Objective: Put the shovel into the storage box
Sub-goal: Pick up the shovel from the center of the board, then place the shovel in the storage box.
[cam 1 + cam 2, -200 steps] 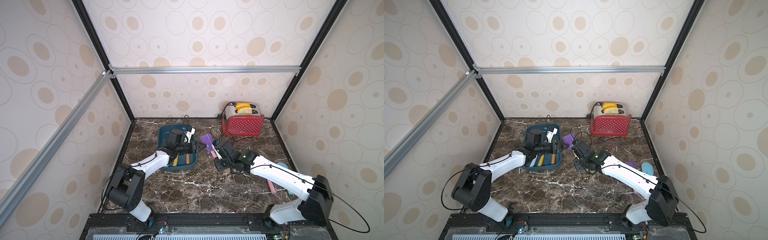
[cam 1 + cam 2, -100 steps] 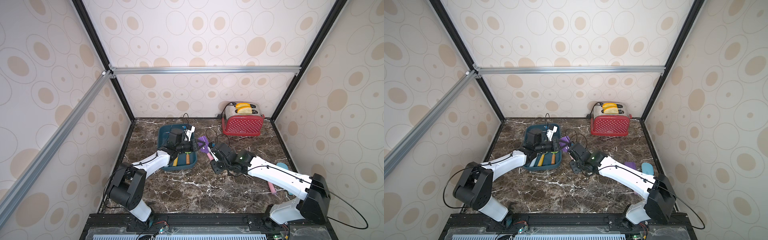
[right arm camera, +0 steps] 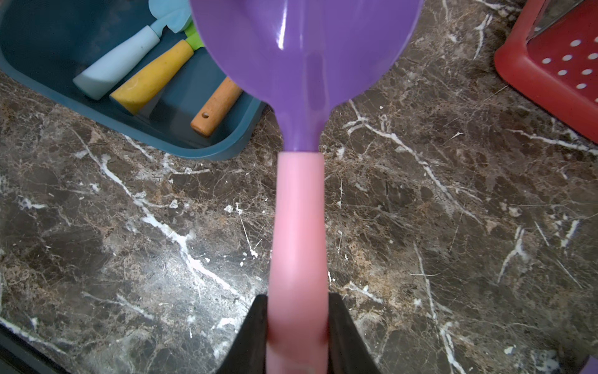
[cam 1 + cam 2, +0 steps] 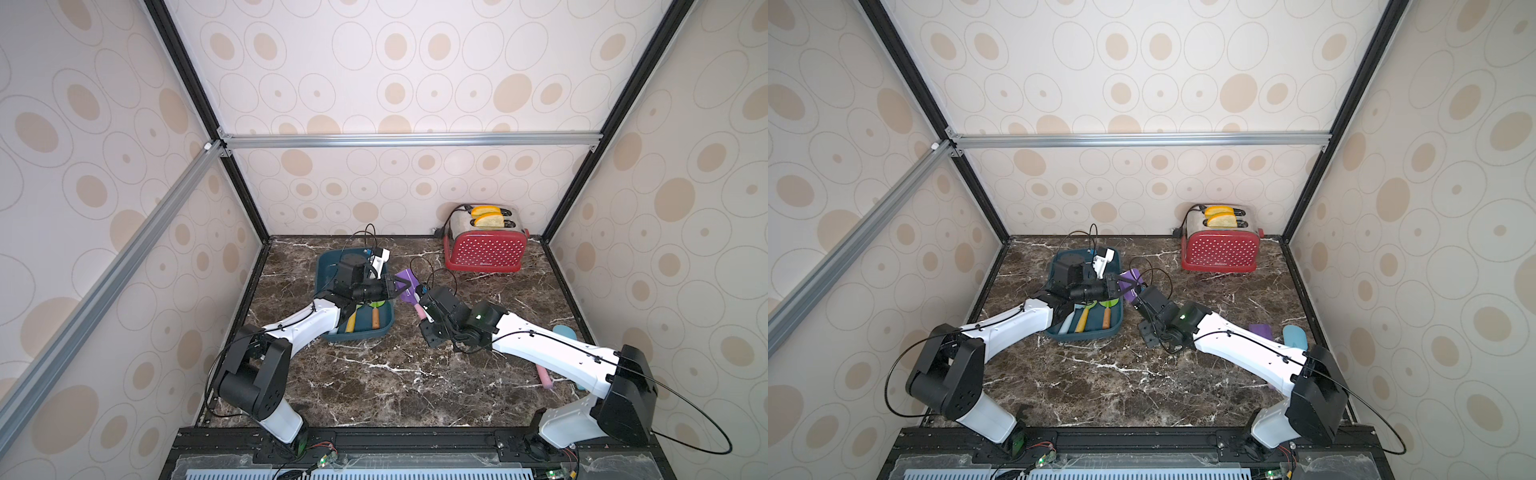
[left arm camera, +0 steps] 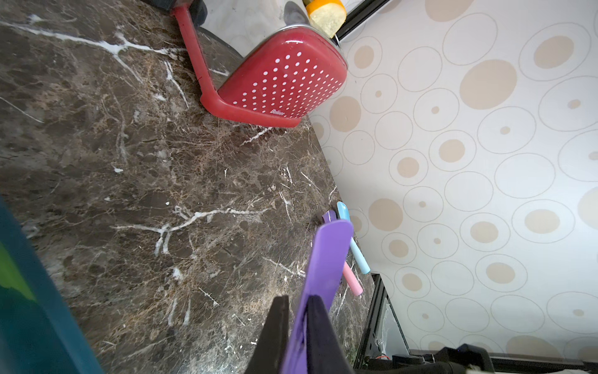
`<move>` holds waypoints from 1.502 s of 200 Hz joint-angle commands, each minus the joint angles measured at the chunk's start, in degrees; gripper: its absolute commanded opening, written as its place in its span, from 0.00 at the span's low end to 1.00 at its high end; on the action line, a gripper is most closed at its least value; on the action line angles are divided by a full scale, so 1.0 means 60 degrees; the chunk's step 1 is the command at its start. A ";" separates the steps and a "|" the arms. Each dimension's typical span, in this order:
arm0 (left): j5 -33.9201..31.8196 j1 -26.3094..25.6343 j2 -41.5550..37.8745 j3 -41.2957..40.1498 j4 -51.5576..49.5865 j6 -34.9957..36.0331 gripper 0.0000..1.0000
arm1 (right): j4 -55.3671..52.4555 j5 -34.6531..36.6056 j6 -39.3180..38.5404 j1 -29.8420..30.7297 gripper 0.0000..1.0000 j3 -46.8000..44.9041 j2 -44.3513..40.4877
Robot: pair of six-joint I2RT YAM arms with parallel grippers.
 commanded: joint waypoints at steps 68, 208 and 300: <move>0.0151 0.0601 0.0233 0.1605 -0.1380 0.1681 0.09 | -0.0980 0.1989 -0.0393 0.0328 0.46 -0.0267 -0.3287; 0.2251 0.3374 0.3924 0.5626 -0.7178 0.6023 0.21 | -0.5106 0.5412 0.2381 0.0094 0.80 -0.2165 -0.7465; 0.1811 0.3319 0.5208 0.6098 -0.7720 0.6308 0.23 | -0.5716 0.5520 0.2990 -0.0128 0.84 -0.2203 -0.7722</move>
